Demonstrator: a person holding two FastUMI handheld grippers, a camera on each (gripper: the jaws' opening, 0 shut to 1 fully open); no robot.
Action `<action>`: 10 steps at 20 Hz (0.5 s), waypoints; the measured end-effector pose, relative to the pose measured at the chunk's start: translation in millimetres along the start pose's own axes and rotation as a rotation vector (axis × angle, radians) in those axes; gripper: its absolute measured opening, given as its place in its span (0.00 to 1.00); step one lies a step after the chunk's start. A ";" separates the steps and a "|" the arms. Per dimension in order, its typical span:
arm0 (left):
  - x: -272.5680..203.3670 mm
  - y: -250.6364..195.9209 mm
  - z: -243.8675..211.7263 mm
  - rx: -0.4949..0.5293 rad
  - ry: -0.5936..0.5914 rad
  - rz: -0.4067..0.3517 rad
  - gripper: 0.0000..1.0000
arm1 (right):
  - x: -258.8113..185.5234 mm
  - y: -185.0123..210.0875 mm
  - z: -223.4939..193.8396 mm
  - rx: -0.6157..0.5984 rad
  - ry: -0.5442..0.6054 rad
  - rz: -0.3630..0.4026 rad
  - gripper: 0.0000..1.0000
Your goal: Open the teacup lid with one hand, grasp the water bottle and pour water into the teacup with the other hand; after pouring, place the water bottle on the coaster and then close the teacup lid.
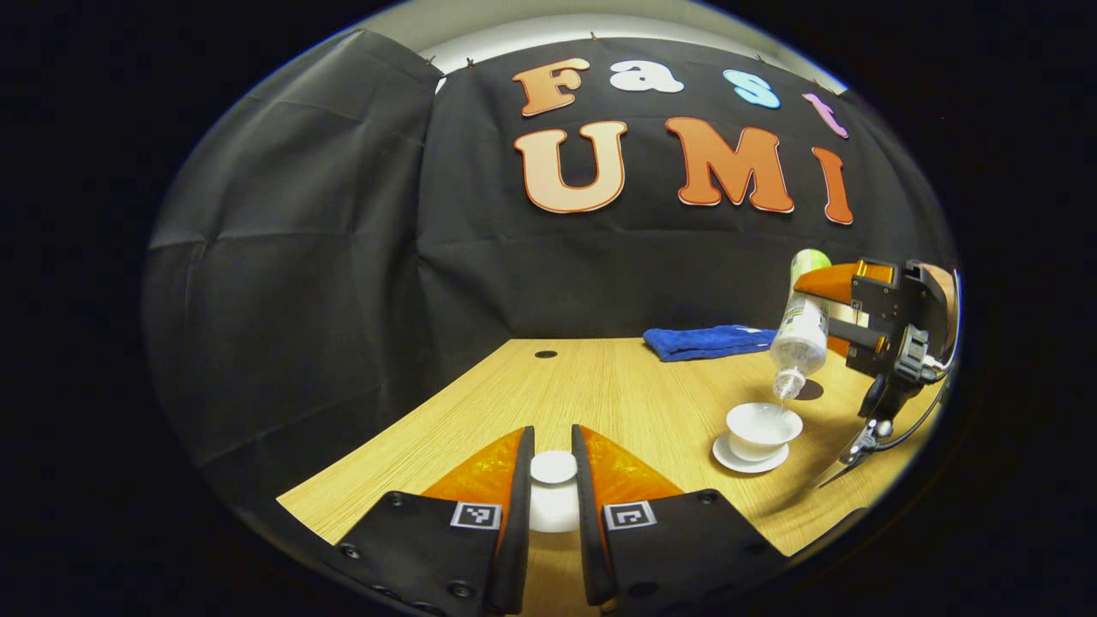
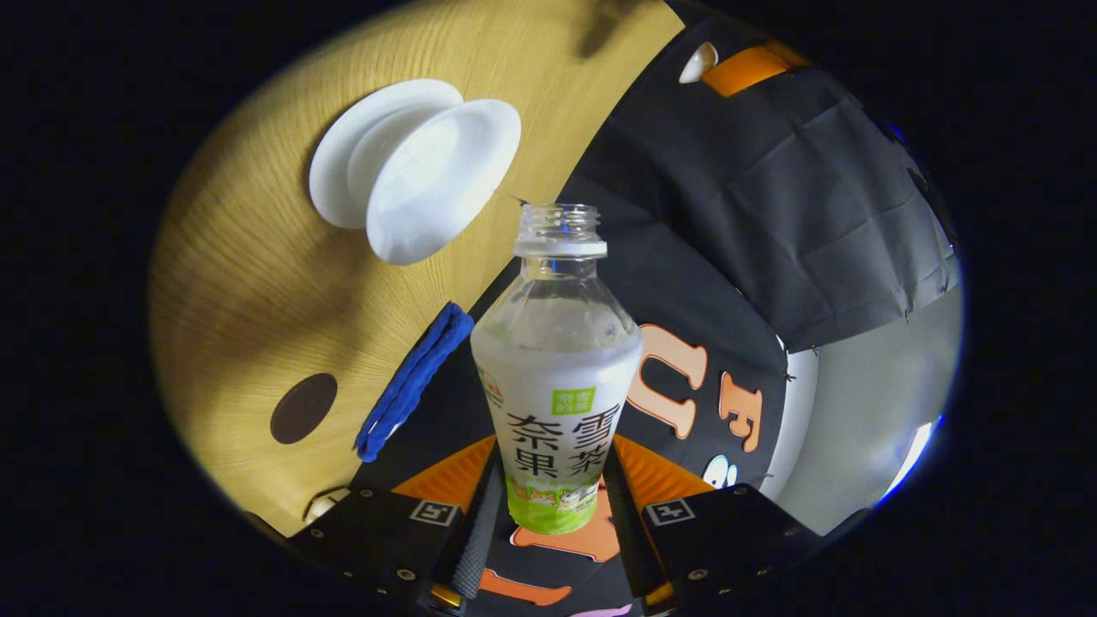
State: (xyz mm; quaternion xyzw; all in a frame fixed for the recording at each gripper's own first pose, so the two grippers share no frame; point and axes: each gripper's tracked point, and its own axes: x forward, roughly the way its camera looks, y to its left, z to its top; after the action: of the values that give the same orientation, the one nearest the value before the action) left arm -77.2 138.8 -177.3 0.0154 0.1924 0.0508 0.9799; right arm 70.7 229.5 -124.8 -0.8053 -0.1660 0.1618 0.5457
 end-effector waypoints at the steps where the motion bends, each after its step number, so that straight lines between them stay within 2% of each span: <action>1: -0.5 -2.0 2.5 -0.001 -0.005 -0.003 0.30 | -1.3 8.6 0.9 0.052 0.005 0.027 0.64; 2: -0.9 -2.9 3.1 -0.005 -0.007 -0.005 0.30 | -3.4 20.0 1.8 0.118 0.010 0.066 0.62; 3: -0.4 -4.9 3.9 -0.009 -0.007 -0.008 0.30 | -4.1 27.9 3.4 0.197 0.013 0.096 0.65; 5: -0.8 -8.3 6.7 -0.011 -0.007 -0.010 0.30 | -4.9 30.4 1.1 0.318 0.031 0.117 0.65; 6: 0.2 -9.3 6.7 -0.011 -0.007 -0.011 0.33 | -4.3 31.4 0.3 0.389 0.045 0.123 0.65; 7: 0.8 -11.1 8.1 -0.010 -0.006 -0.012 0.30 | -3.5 34.1 -4.2 0.476 0.066 0.138 0.65; 10: 1.8 -18.1 12.5 -0.008 -0.007 -0.020 0.30 | -1.0 42.7 -19.0 0.732 0.118 0.198 0.65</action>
State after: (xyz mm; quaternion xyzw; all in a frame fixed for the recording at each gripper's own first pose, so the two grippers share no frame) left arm -69.2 120.8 -167.3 0.0100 0.1887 0.0418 0.9811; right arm 82.1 198.4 -157.9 -0.5773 0.0131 0.2155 0.7874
